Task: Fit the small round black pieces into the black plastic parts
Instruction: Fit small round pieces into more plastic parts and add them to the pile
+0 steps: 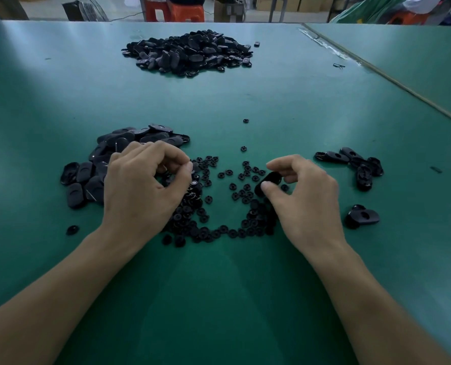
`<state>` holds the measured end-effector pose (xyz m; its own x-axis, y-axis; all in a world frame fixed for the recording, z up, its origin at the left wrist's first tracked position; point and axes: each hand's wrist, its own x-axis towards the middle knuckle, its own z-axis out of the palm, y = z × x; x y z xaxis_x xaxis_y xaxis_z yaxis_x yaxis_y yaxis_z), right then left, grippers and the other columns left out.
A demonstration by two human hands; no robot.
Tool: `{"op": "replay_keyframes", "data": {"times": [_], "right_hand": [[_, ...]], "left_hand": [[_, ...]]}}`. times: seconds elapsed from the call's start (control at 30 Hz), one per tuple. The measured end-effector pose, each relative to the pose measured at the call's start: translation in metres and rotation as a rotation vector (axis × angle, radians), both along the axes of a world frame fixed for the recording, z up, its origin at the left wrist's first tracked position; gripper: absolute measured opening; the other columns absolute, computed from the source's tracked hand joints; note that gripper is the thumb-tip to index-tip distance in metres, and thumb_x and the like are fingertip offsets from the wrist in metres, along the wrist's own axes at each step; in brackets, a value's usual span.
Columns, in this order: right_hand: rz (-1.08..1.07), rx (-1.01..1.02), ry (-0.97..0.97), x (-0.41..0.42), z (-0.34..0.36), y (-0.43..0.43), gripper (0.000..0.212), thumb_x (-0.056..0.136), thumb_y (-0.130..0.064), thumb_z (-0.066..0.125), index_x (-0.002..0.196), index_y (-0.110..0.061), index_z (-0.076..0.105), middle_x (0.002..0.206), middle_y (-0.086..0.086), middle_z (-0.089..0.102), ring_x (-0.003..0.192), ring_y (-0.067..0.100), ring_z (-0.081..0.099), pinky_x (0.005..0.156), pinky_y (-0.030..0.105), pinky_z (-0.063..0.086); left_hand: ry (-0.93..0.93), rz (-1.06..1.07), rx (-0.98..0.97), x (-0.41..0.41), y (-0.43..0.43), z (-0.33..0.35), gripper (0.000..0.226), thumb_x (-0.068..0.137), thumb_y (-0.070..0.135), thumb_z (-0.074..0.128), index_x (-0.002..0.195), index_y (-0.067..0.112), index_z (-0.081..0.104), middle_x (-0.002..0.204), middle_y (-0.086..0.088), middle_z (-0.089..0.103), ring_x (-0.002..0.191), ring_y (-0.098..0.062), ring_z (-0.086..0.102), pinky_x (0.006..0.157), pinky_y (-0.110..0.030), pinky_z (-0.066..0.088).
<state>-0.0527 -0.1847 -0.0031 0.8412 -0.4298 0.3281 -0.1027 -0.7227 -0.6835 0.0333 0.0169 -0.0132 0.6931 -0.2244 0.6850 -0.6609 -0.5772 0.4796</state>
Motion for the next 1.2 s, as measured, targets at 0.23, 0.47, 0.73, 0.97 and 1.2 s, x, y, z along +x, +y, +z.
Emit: {"op": "replay_keyframes", "data": {"times": [0.23, 0.47, 0.73, 0.97, 1.2], "right_hand": [[0.166, 0.359, -0.232, 0.002, 0.004, 0.006, 0.016, 0.084, -0.02, 0.079, 0.084, -0.032, 0.068, 0.075, -0.013, 0.07, 0.063, 0.005, 0.064, 0.063, 0.016, 0.052], [0.446, 0.503, -0.2, 0.0, 0.003, 0.017, 0.01, 0.085, -0.017, 0.074, 0.085, -0.027, 0.072, 0.067, 0.002, 0.07, 0.058, 0.021, 0.066, 0.059, 0.031, 0.056], [0.549, 0.68, -0.18, -0.003, 0.011, 0.024, 0.01, 0.088, -0.013, 0.067, 0.095, -0.012, 0.075, 0.084, 0.002, 0.077, 0.069, 0.01, 0.069, 0.064, 0.015, 0.051], [0.456, 0.688, -0.199, 0.003, 0.004, 0.02, 0.027, 0.086, -0.003, 0.071, 0.097, -0.027, 0.069, 0.08, 0.001, 0.075, 0.07, 0.011, 0.069, 0.071, 0.021, 0.052], [0.487, 0.476, -0.162, 0.002, 0.0, 0.024, 0.035, 0.091, -0.001, 0.06, 0.105, -0.033, 0.066, 0.101, -0.008, 0.075, 0.101, 0.008, 0.069, 0.093, 0.029, 0.054]], "left_hand": [[-0.037, -0.106, 0.034, -0.007, -0.002, 0.004, 0.016, 0.087, 0.032, 0.072, 0.095, 0.018, 0.072, 0.075, 0.014, 0.064, 0.075, -0.014, 0.06, 0.081, -0.046, 0.049], [0.102, -0.262, -0.067, -0.022, -0.013, 0.005, 0.034, 0.085, 0.047, 0.068, 0.115, 0.03, 0.069, 0.075, 0.017, 0.07, 0.073, 0.002, 0.062, 0.075, -0.023, 0.045], [0.235, -0.284, -0.185, -0.022, -0.015, 0.006, 0.018, 0.084, 0.028, 0.074, 0.102, 0.028, 0.073, 0.076, 0.016, 0.068, 0.06, 0.003, 0.056, 0.059, -0.01, 0.039], [0.279, -0.345, -0.199, -0.023, -0.013, 0.007, 0.025, 0.078, 0.047, 0.074, 0.101, 0.038, 0.069, 0.08, 0.014, 0.071, 0.07, -0.005, 0.062, 0.062, -0.022, 0.049], [0.237, -0.292, -0.136, -0.018, -0.016, 0.002, 0.024, 0.075, 0.042, 0.081, 0.082, 0.03, 0.061, 0.08, 0.011, 0.065, 0.059, -0.001, 0.054, 0.054, -0.008, 0.039]]}}
